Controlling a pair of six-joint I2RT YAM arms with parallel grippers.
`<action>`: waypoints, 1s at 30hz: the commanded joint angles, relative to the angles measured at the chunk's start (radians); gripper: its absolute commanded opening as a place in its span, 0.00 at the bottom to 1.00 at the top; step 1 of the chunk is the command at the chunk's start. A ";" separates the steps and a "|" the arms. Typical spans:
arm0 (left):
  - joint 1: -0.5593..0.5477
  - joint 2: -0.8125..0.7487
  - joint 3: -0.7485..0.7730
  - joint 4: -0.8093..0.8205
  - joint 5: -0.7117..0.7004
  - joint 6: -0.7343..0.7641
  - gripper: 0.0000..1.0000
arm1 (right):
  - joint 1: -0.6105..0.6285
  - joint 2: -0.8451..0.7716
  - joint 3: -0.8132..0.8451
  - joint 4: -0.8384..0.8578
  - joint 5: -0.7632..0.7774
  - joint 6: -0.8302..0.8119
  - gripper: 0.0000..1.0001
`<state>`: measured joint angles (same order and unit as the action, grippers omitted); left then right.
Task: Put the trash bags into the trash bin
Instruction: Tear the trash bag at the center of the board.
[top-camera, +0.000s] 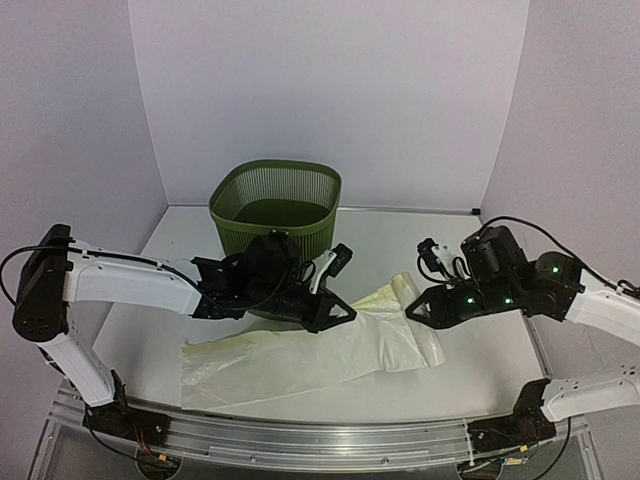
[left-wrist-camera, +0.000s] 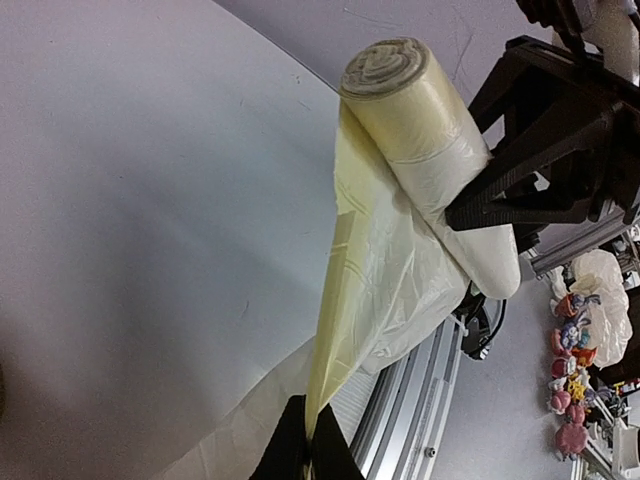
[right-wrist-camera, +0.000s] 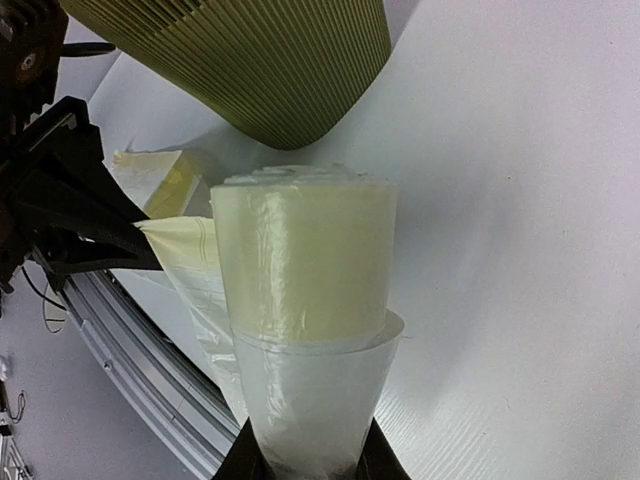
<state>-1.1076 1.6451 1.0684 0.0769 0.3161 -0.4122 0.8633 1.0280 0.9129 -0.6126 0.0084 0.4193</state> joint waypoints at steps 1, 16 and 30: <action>-0.004 -0.047 -0.010 -0.156 -0.039 -0.074 0.00 | -0.018 -0.090 -0.030 0.042 0.234 0.070 0.00; -0.009 0.022 0.056 -0.275 0.025 -0.234 0.00 | 0.002 0.118 -0.062 0.213 0.502 0.411 0.00; -0.102 -0.071 0.025 -0.406 -0.145 -0.221 0.00 | -0.001 0.396 0.120 -0.025 0.809 0.602 0.00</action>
<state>-1.2164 1.6612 1.1100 -0.2724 0.2408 -0.6070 0.8692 1.4082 0.9737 -0.5855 0.6596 0.9992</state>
